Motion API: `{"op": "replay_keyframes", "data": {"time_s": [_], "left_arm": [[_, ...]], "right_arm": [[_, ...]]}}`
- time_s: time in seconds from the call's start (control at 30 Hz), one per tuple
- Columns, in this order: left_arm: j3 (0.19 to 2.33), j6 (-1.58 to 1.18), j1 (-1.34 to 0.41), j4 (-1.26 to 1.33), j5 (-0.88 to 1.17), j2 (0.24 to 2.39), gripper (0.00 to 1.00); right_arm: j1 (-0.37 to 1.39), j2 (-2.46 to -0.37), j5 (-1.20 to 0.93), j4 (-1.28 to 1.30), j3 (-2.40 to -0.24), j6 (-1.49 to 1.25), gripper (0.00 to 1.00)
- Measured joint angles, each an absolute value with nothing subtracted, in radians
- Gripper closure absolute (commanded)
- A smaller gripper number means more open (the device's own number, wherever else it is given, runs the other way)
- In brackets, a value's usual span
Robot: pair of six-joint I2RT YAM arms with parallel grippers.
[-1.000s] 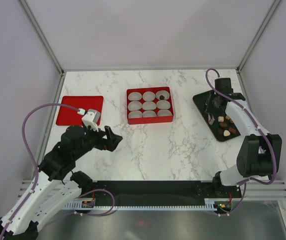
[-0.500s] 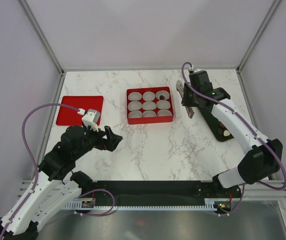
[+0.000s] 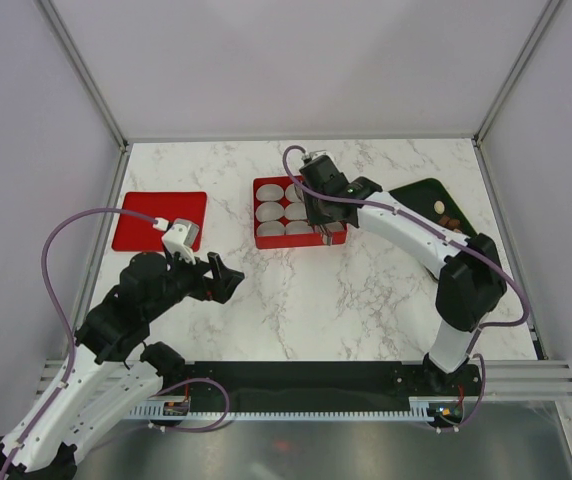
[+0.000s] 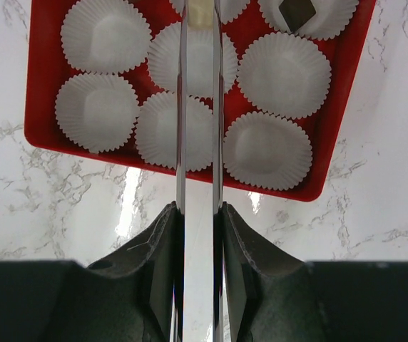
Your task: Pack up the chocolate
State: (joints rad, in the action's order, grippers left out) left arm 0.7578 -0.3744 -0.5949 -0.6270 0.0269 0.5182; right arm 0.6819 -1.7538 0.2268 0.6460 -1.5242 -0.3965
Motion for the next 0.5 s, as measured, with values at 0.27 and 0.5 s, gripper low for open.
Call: {"op": "replay_keyframes", "data": {"time_s": [0.27, 0.5], "left_arm": [[0.758, -0.374, -0.595, -0.627, 0.027, 0.51, 0.0], [0.758, -0.374, -0.595, -0.627, 0.027, 0.51, 0.0]], "right_arm": [[0.688, -1.814, 0.281, 0.639, -1.559, -0.392, 0.64], [0.688, -1.839, 0.297, 0.627, -1.578, -0.388, 0.63]]}}
